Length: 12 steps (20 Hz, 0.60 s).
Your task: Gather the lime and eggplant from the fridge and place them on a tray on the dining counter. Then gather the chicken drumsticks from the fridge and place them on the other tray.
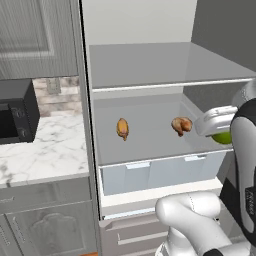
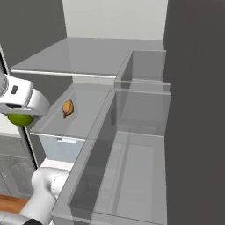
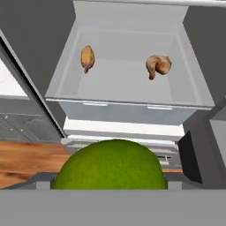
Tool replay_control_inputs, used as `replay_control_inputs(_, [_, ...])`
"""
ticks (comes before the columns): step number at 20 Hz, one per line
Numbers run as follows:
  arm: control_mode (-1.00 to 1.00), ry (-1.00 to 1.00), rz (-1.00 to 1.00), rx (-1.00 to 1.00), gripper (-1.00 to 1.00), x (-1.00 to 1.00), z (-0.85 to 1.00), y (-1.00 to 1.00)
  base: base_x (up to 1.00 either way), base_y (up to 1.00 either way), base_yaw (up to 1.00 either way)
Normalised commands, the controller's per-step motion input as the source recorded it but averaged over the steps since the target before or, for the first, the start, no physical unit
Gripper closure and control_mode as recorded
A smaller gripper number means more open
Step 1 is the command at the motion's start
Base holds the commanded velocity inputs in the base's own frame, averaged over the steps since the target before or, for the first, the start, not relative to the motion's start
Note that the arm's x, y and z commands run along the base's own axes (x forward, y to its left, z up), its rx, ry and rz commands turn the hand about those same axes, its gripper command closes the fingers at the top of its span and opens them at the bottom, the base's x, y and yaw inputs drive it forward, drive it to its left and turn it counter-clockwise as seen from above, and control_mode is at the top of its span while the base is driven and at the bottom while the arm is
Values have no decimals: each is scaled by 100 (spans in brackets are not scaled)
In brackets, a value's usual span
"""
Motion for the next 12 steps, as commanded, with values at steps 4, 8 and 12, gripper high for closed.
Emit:
replay_control_inputs(4, [-100,9,-8,0,100,1,-6,0,0,0,0])
replay_control_inputs(8, [-100,2,-18,0,100,4,-13,-2,0,0,0])
replay_control_inputs(12, [-100,0,-2,0,100,4,-28,-21,0,0,0])
